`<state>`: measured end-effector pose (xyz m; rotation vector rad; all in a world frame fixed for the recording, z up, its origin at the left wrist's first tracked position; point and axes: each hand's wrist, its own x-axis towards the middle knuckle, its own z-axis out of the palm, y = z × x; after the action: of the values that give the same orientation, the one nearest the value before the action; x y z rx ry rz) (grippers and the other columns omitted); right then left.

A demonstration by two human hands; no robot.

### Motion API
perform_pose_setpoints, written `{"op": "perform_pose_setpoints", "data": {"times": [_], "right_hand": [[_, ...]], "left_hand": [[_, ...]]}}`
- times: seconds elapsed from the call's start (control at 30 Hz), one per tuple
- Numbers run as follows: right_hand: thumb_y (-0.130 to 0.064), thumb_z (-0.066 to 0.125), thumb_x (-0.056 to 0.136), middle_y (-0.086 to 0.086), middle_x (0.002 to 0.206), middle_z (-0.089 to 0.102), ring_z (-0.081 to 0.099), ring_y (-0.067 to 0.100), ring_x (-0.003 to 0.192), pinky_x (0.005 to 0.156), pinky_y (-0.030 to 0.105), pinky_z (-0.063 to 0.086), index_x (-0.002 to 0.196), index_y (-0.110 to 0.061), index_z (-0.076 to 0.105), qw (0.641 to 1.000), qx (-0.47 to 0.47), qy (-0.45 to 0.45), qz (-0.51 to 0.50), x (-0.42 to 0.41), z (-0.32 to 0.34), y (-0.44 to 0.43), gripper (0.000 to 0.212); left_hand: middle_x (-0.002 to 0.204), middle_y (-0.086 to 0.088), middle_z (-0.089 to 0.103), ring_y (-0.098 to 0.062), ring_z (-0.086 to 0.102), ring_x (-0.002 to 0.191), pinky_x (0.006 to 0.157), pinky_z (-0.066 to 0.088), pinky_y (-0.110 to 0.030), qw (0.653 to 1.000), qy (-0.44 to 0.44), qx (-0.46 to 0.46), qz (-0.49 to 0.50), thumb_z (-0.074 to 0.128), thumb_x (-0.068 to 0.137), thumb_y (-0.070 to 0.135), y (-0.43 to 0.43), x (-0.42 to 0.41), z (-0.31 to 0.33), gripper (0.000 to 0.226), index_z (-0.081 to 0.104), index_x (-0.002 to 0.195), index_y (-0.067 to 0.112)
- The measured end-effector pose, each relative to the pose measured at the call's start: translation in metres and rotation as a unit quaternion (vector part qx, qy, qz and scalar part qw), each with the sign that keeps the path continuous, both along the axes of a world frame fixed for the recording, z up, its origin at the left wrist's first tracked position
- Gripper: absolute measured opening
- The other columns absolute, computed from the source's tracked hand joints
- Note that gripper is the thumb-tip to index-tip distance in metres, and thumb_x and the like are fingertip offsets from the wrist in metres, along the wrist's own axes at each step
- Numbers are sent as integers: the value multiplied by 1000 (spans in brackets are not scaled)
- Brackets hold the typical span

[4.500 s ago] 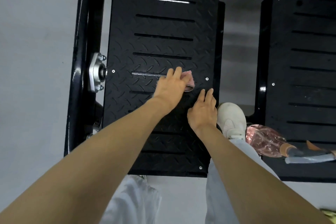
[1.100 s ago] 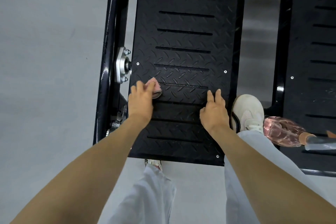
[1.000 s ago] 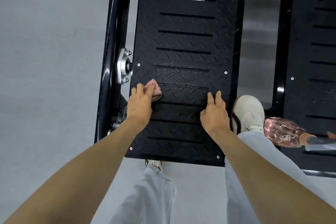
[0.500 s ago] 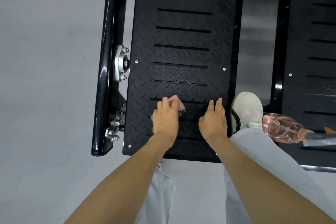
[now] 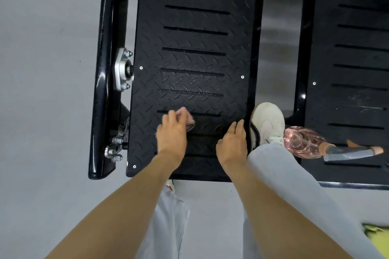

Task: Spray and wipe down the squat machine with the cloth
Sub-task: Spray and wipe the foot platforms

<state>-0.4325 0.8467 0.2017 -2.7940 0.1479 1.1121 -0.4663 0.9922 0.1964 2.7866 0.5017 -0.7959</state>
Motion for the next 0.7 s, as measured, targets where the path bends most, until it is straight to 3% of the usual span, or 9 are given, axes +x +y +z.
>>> {"op": "perform_pose_setpoints", "data": {"times": [0.2,0.4,0.57,0.7], "right_hand": [[-11,46,96,15,160,-2,7,24,147,119,34,16,150,2,11,1000,17,-14,-20,0,-1,0,66],[-13,49,95,13,160,-4,9,26,147,119,35,17,150,0,12,1000,9,-20,-18,0,-2,0,68],[-18,49,97,15,159,-7,9,30,146,119,36,20,151,-4,11,1000,-9,-11,-12,-6,-3,2,68],[-19,49,96,17,158,-5,13,32,144,117,37,22,152,-5,9,1000,-16,-10,-9,-10,-5,4,70]], "left_hand": [[132,-11,32,-28,37,120,92,42,-39,992,10,-85,-92,56,88,11,-59,45,-4,55,34,138,17],[136,-11,28,-30,34,122,94,41,-41,986,-14,-55,-160,56,87,8,-34,29,-6,70,21,146,21],[126,-9,35,-30,39,113,87,44,-39,996,-5,4,-87,55,84,5,40,-1,-7,75,21,147,29],[119,-15,41,-34,43,104,77,47,-44,999,-24,17,-25,55,80,-3,81,-24,-7,72,37,144,24]]}}
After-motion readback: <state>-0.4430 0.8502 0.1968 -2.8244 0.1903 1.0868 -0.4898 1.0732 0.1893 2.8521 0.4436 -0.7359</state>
